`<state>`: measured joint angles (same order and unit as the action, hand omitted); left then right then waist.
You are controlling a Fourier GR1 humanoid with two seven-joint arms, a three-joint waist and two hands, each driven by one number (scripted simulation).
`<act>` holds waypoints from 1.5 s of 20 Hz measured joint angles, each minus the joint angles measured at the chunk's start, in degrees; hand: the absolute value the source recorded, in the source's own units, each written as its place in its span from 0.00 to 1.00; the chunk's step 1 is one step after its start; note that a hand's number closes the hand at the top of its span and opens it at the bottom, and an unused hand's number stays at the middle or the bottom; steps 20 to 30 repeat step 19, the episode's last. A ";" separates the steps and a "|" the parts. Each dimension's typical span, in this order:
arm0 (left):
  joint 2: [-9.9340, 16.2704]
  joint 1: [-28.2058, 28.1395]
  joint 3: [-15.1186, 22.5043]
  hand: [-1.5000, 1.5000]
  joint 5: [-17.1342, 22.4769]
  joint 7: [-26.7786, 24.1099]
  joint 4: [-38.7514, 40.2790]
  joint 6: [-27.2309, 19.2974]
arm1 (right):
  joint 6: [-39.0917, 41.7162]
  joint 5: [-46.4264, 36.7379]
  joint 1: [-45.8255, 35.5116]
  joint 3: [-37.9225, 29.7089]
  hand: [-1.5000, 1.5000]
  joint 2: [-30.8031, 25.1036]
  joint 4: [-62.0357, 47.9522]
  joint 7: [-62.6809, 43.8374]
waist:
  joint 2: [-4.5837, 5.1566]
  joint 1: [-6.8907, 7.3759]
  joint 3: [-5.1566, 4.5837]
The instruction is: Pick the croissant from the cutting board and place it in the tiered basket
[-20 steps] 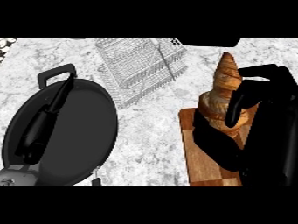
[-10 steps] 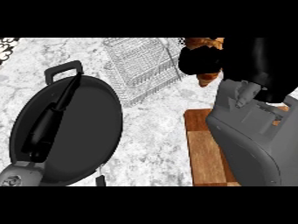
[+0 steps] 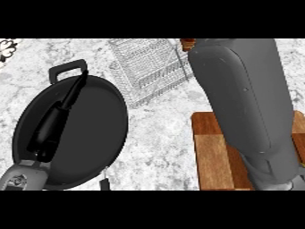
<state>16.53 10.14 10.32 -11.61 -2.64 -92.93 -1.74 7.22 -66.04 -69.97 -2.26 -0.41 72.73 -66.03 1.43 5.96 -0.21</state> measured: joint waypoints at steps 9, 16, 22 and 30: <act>-1.01 1.70 0.84 0.50 -0.72 0.23 0.76 0.21 | -22.09 6.51 -3.18 -5.12 0.00 0.12 -15.82 7.59 | 0.59 1.06 0.10; -0.41 0.95 -0.61 0.50 -0.31 -0.08 0.84 0.23 | -40.75 2.19 -6.26 -7.59 0.00 -0.34 -21.87 10.45 | 0.10 -0.55 0.06; 0.10 -0.79 -1.39 0.50 -0.07 -0.46 0.58 0.17 | -45.22 -3.26 -7.22 -8.75 0.00 -1.09 -23.37 7.85 | -0.54 -2.03 0.05; 0.10 -0.79 -1.39 0.50 -0.07 -0.46 0.58 0.17 | -45.22 -3.26 -7.22 -8.75 0.00 -1.09 -23.37 7.85 | -0.54 -2.03 0.05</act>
